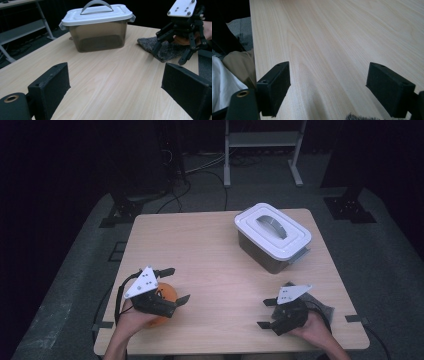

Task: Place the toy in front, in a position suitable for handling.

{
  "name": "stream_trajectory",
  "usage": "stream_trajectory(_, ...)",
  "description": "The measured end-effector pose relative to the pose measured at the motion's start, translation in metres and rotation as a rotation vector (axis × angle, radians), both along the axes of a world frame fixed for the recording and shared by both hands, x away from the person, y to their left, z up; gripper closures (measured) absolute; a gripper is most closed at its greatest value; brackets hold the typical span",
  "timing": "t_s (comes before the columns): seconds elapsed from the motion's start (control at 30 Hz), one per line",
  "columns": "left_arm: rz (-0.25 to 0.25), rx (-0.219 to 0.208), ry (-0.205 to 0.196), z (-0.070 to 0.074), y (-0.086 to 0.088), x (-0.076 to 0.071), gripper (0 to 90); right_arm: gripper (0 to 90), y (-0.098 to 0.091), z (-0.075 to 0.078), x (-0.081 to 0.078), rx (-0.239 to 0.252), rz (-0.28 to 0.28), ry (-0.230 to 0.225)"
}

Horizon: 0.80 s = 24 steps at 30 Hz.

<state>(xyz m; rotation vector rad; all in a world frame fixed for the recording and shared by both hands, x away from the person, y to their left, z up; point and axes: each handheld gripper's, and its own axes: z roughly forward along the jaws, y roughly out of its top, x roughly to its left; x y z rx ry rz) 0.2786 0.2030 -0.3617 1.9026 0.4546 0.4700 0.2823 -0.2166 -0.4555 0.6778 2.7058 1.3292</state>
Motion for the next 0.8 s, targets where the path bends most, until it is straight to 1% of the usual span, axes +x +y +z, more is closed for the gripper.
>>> stream_trajectory(0.07, 0.005, -0.001, 0.001, 0.001, 0.002, 0.000, 7.1, 17.9, 0.000, 0.000, 0.000, 0.000, 0.000, 0.000)
stream_trajectory(0.43, 0.042, 0.000, -0.019, 0.005, 0.022, 0.000, 7.1, 17.9, -0.001, 0.000, 0.001, 0.006, 0.003, 0.003)
stream_trajectory(0.47, 0.044, -0.005, -0.017, 0.005, 0.024, 0.000, 7.1, 17.9, -0.001, 0.000, 0.001, 0.006, 0.003, 0.005)
stream_trajectory(0.5, 0.050, -0.004, -0.014, 0.004, 0.028, 0.000, 7.1, 17.9, -0.001, 0.000, 0.001, 0.004, 0.003, 0.006)
stream_trajectory(0.63, 0.057, -0.005, -0.010, 0.003, 0.033, 0.000, 7.1, 17.9, 0.000, 0.000, 0.001, 0.007, 0.003, 0.007)
stream_trajectory(0.8, 0.068, -0.004, -0.008, -0.001, 0.045, 0.001, 7.1, 17.9, -0.001, 0.000, 0.000, 0.006, 0.003, 0.005)
